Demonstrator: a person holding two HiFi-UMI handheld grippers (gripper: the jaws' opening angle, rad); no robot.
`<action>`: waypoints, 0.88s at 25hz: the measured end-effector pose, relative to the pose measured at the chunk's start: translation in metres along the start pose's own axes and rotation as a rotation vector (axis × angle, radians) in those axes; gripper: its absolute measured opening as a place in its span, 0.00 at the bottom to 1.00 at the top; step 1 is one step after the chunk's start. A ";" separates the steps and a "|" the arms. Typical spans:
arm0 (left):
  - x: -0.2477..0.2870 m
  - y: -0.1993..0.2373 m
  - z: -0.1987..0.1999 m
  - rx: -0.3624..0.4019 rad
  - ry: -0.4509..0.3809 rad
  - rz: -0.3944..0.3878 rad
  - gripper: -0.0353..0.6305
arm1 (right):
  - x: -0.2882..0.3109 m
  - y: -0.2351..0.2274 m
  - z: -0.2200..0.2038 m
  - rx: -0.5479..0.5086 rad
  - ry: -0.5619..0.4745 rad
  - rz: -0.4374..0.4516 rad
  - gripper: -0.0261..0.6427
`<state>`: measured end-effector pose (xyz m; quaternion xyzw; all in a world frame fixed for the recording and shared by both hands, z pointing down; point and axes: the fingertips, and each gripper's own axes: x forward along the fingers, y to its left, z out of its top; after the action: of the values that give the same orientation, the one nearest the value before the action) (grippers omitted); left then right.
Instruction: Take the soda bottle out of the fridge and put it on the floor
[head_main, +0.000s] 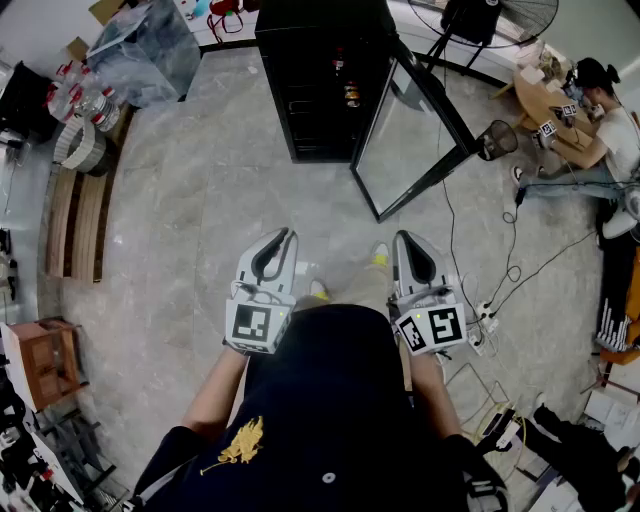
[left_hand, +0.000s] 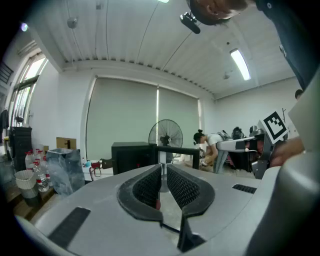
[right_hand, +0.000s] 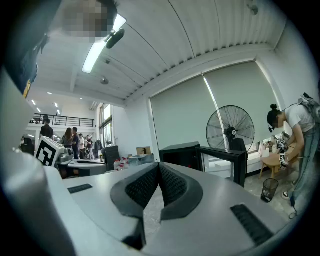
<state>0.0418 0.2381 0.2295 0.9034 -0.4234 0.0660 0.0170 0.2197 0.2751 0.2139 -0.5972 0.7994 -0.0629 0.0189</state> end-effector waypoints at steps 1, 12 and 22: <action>0.000 0.000 -0.003 0.012 0.007 -0.008 0.13 | 0.001 0.001 -0.001 -0.001 0.001 -0.001 0.03; 0.000 -0.005 -0.024 0.036 0.090 -0.065 0.13 | 0.009 0.003 -0.013 0.024 0.057 0.005 0.03; 0.004 0.008 -0.044 0.097 0.183 -0.116 0.13 | 0.027 0.004 -0.011 -0.034 0.135 -0.016 0.03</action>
<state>0.0339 0.2339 0.2730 0.9163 -0.3634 0.1675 0.0157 0.2072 0.2509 0.2256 -0.5981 0.7951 -0.0896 -0.0455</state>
